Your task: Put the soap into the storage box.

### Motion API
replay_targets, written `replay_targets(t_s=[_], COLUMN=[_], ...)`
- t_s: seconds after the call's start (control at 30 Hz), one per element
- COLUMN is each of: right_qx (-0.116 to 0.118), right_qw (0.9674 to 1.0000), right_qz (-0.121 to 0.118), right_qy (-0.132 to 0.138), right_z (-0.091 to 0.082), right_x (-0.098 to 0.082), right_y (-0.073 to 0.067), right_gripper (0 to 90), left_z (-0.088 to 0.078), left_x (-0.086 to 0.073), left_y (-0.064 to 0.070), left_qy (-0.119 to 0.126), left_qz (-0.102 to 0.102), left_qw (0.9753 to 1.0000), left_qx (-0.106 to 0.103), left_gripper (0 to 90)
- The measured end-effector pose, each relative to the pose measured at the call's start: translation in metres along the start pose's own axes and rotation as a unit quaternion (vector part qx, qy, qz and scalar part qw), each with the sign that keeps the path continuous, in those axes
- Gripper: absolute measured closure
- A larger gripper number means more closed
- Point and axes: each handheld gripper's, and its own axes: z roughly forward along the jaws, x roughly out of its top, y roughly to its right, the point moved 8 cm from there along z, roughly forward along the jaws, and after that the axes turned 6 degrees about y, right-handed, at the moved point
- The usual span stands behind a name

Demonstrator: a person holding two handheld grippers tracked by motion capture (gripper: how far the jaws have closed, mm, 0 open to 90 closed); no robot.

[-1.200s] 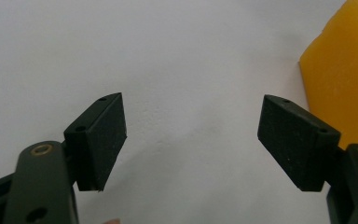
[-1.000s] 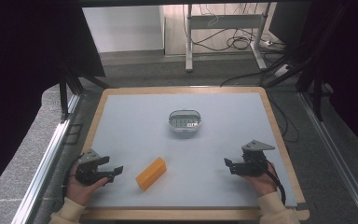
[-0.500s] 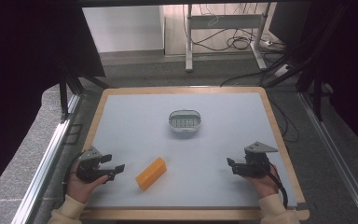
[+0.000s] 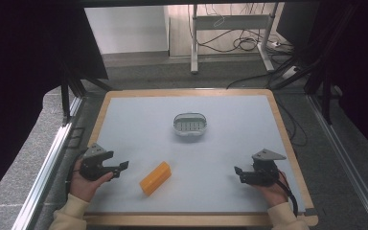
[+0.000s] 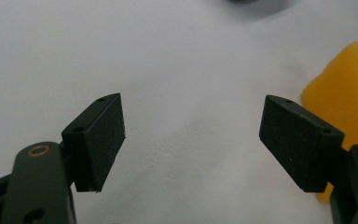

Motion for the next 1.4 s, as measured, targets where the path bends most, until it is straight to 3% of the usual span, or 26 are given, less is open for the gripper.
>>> replay_targets(t_s=[0.13,0.23,0.33,0.5,0.7,0.93,1.2,1.4], right_qx=[0.004,0.005,0.002,-0.003,0.004,-0.004,-0.007,-0.007], right_qw=[0.9997,0.9997,0.9997,0.9997,0.9999,0.9997,0.9996,0.9995], right_qz=[-0.017,-0.015,-0.022,-0.021,-0.005,-0.021,-0.026,-0.027], right_qy=[0.016,0.016,0.012,0.010,0.014,0.012,0.010,0.015], right_z=[-0.001,-0.001,0.000,0.000,-0.003,0.000,0.000,0.000], right_x=[0.007,0.007,0.007,0.006,0.007,0.006,0.005,0.006], right_y=[-0.006,-0.008,-0.011,-0.009,-0.006,-0.007,-0.007,-0.008], right_gripper=[15.6,15.7,15.6,15.6,16.0,15.9,15.9,15.6], left_z=[-0.010,-0.015,-0.021,-0.023,-0.027,-0.025,-0.021,-0.014], left_x=[0.008,0.012,0.019,0.029,0.046,0.048,0.048,0.053], left_y=[0.007,0.011,0.021,0.031,0.050,0.067,0.076,0.085], left_qy=[0.003,0.001,-0.003,-0.005,-0.007,-0.019,-0.018,-0.027], left_qz=[0.023,0.017,0.025,0.032,0.058,0.072,0.071,0.075], left_qw=[0.9997,0.9998,0.9993,0.9988,0.9969,0.9941,0.9934,0.9911], left_qx=[-0.005,-0.009,-0.027,-0.036,-0.053,-0.078,-0.088,-0.107], left_gripper=[25.7,26.4,26.9,30.0,31.6,31.0,30.2,30.2])
